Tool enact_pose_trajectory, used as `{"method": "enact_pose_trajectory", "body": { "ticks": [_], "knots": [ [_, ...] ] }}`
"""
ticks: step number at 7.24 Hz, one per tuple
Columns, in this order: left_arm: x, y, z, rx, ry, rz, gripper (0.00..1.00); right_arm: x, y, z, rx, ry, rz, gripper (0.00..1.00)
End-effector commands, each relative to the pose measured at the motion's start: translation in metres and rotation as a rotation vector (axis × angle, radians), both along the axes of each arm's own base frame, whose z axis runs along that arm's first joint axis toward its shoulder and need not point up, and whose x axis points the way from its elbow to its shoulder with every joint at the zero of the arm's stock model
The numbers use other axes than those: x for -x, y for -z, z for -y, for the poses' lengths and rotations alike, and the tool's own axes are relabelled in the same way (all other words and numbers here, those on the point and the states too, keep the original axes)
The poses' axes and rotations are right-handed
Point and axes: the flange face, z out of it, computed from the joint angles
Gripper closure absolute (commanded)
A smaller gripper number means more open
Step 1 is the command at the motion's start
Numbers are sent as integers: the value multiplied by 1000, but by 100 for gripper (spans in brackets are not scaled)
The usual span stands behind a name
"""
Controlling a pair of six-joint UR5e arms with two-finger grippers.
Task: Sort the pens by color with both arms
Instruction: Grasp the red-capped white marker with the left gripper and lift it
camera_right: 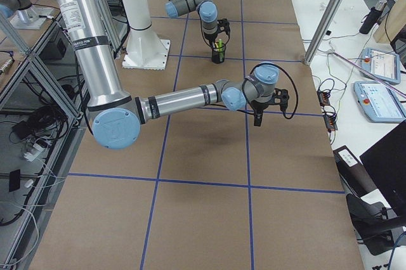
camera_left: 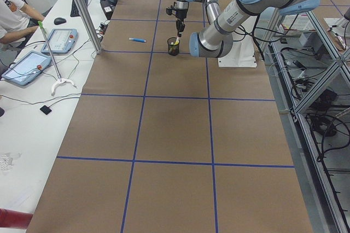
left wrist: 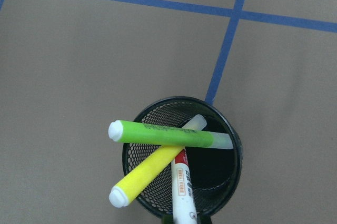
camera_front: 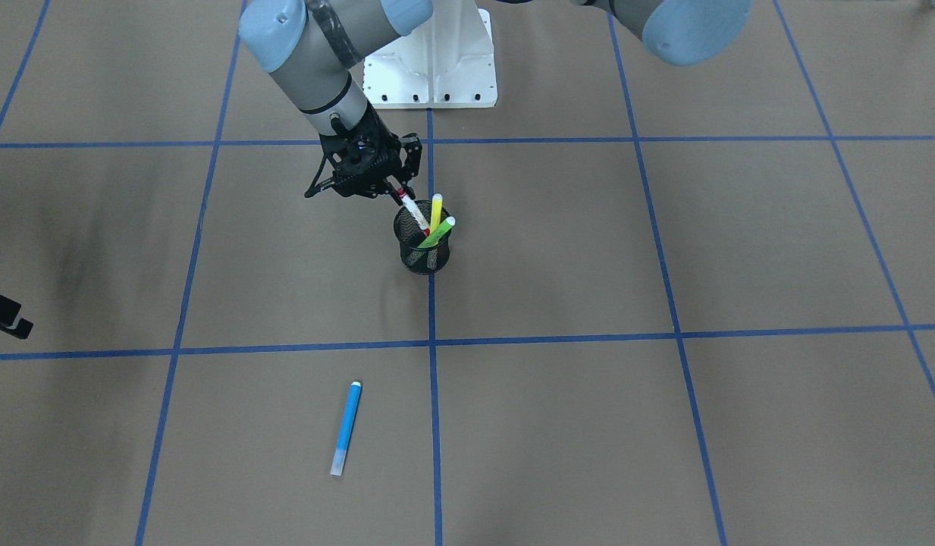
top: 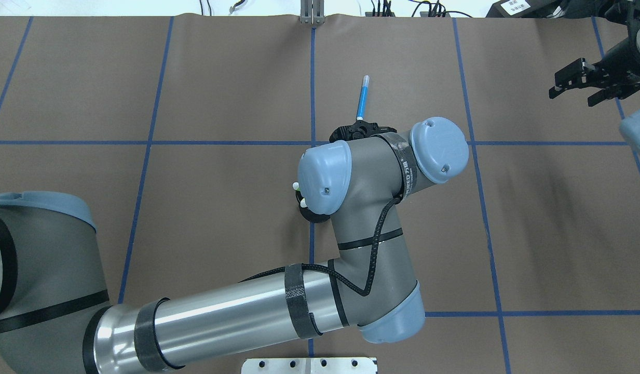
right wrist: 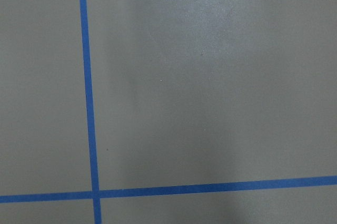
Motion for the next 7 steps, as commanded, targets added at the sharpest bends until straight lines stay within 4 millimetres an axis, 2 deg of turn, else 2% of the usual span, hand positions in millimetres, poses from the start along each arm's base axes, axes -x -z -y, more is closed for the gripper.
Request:
{"method": "enact_pose_trajectory", "body": {
  "ticks": [1,3,5,6,7],
  "knots": [
    [45,31,-12,-17,-5,-36,100,1,5,1,-6,0,3,1],
    [62,43,-13,-3,-11,-87,100,3,11,7,-13,-1,4,1],
    [81,55,-25,-12,-91,-154,100,4,11,7,-14,1,4,1],
    [98,58,-30,-38,-96,-195,100,5,11,7,-16,2,4,1],
    [108,54,-20,-65,-88,-218,100,5,10,6,-13,2,2,1]
  ]
}}
